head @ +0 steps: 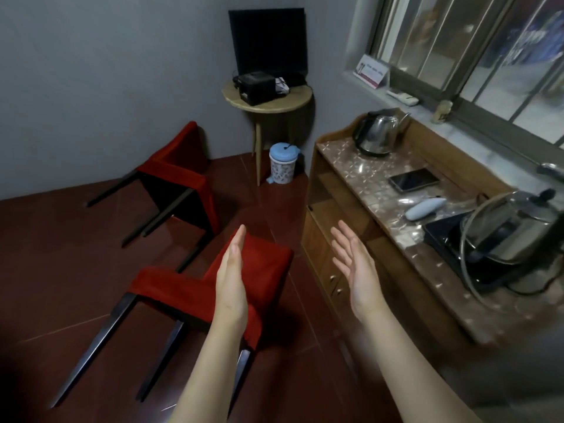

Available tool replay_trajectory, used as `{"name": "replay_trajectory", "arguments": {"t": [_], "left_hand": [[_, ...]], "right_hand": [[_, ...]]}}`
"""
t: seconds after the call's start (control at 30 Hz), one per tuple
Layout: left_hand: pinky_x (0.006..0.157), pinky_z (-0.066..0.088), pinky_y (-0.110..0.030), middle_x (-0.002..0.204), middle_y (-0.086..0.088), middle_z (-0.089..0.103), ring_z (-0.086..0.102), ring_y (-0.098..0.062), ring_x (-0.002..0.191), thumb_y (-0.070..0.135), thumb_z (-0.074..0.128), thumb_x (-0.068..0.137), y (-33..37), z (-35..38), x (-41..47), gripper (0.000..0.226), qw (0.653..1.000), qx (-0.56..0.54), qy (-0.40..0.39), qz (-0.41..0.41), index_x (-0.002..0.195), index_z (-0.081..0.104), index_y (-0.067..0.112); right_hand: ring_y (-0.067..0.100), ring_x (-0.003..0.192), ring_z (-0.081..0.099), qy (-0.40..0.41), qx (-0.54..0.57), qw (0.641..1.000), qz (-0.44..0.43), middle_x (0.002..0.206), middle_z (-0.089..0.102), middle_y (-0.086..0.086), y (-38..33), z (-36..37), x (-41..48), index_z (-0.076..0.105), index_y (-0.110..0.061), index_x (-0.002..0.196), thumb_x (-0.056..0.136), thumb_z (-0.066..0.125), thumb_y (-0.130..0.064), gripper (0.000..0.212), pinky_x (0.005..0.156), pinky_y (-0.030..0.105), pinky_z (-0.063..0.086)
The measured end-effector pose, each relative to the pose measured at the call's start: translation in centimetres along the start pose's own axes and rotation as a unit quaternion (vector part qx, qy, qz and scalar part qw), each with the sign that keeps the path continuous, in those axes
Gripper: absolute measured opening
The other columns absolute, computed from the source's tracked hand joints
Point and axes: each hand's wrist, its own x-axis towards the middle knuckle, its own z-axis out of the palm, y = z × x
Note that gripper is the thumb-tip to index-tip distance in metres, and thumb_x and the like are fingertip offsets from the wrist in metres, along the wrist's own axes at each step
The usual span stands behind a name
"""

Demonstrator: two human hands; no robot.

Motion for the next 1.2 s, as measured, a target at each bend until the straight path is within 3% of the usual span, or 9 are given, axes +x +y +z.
{"name": "replay_trajectory", "arguments": {"t": [0.27, 0.4, 0.57, 0.7, 0.8, 0.93, 1.03, 1.1, 1.2], "left_hand": [[0.115, 0.023, -0.030, 0.142, 0.022, 0.046, 0.036, 0.007, 0.133, 0.073, 0.034, 0.085, -0.3, 1.5, 4.4, 0.062, 0.997, 0.012, 0.072, 0.001, 0.137, 0.046, 0.041], [0.117, 0.021, -0.030, 0.144, 0.019, 0.044, 0.034, 0.006, 0.135, 0.068, 0.033, 0.089, -1.6, 1.0, 7.9, 0.053, 0.995, 0.001, 0.096, -0.009, 0.134, 0.045, 0.043], [0.115, 0.023, -0.027, 0.146, 0.017, 0.043, 0.035, 0.006, 0.134, 0.064, 0.031, 0.092, -4.5, -0.1, 15.8, 0.063, 0.990, -0.018, 0.135, -0.018, 0.143, 0.042, 0.030], [0.111, 0.024, -0.024, 0.143, 0.023, 0.044, 0.035, 0.007, 0.134, 0.074, 0.033, 0.086, -8.9, -1.5, 24.5, 0.067, 0.987, -0.017, 0.152, -0.046, 0.141, 0.044, 0.038], [0.104, 0.029, -0.012, 0.139, 0.023, 0.047, 0.038, 0.011, 0.130, 0.071, 0.035, 0.088, -11.5, -2.0, 29.6, 0.058, 0.983, -0.016, 0.169, -0.075, 0.136, 0.046, 0.040], [0.097, 0.028, 0.001, 0.144, 0.017, 0.045, 0.036, 0.014, 0.129, 0.059, 0.037, 0.093, -16.1, -2.8, 36.2, 0.052, 0.979, 0.024, 0.150, -0.134, 0.138, 0.046, 0.034], [0.114, 0.023, -0.018, 0.149, 0.015, 0.039, 0.027, 0.004, 0.139, 0.056, 0.041, 0.090, -21.0, -3.3, 40.8, 0.052, 0.977, 0.072, 0.124, -0.159, 0.138, 0.044, 0.037], [0.119, 0.016, -0.029, 0.152, 0.017, 0.033, 0.019, 0.004, 0.142, 0.054, 0.041, 0.092, -25.6, -4.1, 44.3, 0.047, 0.969, 0.163, 0.088, -0.162, 0.138, 0.039, 0.045], [0.120, 0.009, -0.033, 0.157, 0.019, 0.016, 0.005, 0.000, 0.145, 0.058, 0.028, 0.098, -35.4, -5.4, 48.4, 0.051, 0.904, 0.410, -0.018, -0.118, 0.147, 0.022, 0.047]], "right_hand": [[0.004, 0.128, 0.046, -0.080, -0.006, 0.997, 0.012, 0.139, 0.052, -0.012, -0.6, 0.0, 7.8, 0.045, -0.040, 0.136, 0.089, 0.034, -0.060, 0.053, 0.107, 0.034, 0.037], [0.005, 0.128, 0.046, -0.117, -0.015, 0.993, 0.030, 0.138, 0.052, -0.014, 0.7, 2.3, 12.0, 0.046, -0.039, 0.136, 0.089, 0.035, -0.059, 0.053, 0.101, 0.029, 0.039], [0.003, 0.126, 0.047, -0.168, -0.065, 0.982, 0.059, 0.138, 0.052, -0.014, 1.9, 6.2, 20.8, 0.047, -0.040, 0.135, 0.089, 0.035, -0.057, 0.051, 0.103, 0.030, 0.037], [0.002, 0.126, 0.047, -0.169, -0.115, 0.975, 0.085, 0.136, 0.053, -0.016, 4.4, 8.3, 30.2, 0.047, -0.043, 0.133, 0.090, 0.035, -0.057, 0.047, 0.102, 0.028, 0.037], [0.004, 0.126, 0.047, -0.167, -0.138, 0.969, 0.119, 0.135, 0.054, -0.016, 7.0, 9.6, 35.9, 0.048, -0.045, 0.131, 0.097, 0.033, -0.050, 0.038, 0.098, 0.025, 0.038], [0.002, 0.126, 0.046, -0.189, -0.157, 0.956, 0.163, 0.134, 0.052, -0.020, 12.5, 12.2, 42.4, 0.046, -0.051, 0.129, 0.088, 0.038, -0.062, 0.043, 0.104, 0.030, 0.037], [-0.002, 0.126, 0.044, -0.187, -0.155, 0.951, 0.190, 0.133, 0.051, -0.022, 18.3, 13.9, 46.8, 0.045, -0.051, 0.130, 0.084, 0.043, -0.061, 0.047, 0.102, 0.024, 0.035], [-0.007, 0.124, 0.043, -0.175, -0.163, 0.950, 0.200, 0.141, 0.047, -0.015, 23.7, 14.6, 50.0, 0.041, -0.045, 0.136, 0.087, 0.048, -0.054, 0.051, 0.100, 0.017, 0.034], [0.005, 0.136, 0.034, -0.153, -0.264, 0.939, 0.162, 0.152, 0.035, -0.006, 34.6, 14.4, 54.1, 0.029, -0.037, 0.147, 0.095, 0.048, -0.043, 0.055, 0.113, 0.032, 0.030]]}}
